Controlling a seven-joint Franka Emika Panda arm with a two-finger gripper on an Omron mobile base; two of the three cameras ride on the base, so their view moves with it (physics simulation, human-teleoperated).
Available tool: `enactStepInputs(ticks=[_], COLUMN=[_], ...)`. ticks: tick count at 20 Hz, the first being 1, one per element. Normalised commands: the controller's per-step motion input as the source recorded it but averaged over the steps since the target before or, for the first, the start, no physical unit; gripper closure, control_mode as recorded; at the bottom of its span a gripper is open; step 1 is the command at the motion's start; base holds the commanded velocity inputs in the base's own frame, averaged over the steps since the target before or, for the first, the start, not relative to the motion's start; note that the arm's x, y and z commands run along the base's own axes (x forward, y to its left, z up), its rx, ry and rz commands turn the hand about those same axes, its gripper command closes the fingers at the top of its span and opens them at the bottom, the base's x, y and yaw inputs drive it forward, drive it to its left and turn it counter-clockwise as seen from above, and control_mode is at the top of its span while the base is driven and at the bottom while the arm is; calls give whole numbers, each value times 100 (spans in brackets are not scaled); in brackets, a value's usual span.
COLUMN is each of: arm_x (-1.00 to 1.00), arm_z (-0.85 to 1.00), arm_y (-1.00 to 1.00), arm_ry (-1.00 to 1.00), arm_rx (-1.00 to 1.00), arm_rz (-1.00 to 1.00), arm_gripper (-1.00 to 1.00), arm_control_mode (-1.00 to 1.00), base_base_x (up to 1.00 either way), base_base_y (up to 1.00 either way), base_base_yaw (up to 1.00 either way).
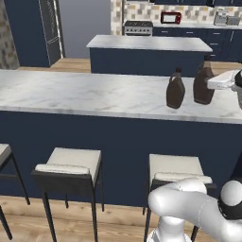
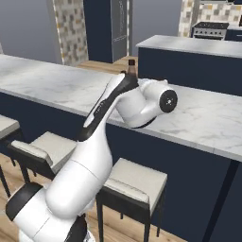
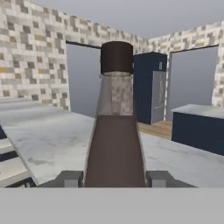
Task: The dining table condiment station is running low on syrup bottle. Refill the condiment station by opening the cabinet and taking the syrup bottle from the cabinet and placing it on the dining table.
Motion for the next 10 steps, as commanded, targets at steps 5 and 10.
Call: enactStepInputs(ticks=[5, 10], arm_x=[39, 30], arm_z=[-23, -22], arm_y=[-29, -3], arm_ry=[0, -4], arm_rx=[0, 0], arm_rz=[16, 2], arm_gripper=[100, 100], arm_control_mode=[-100, -100], base_base_x=[0, 0], base_base_y=[0, 0], base_base_yaw=[0, 0])
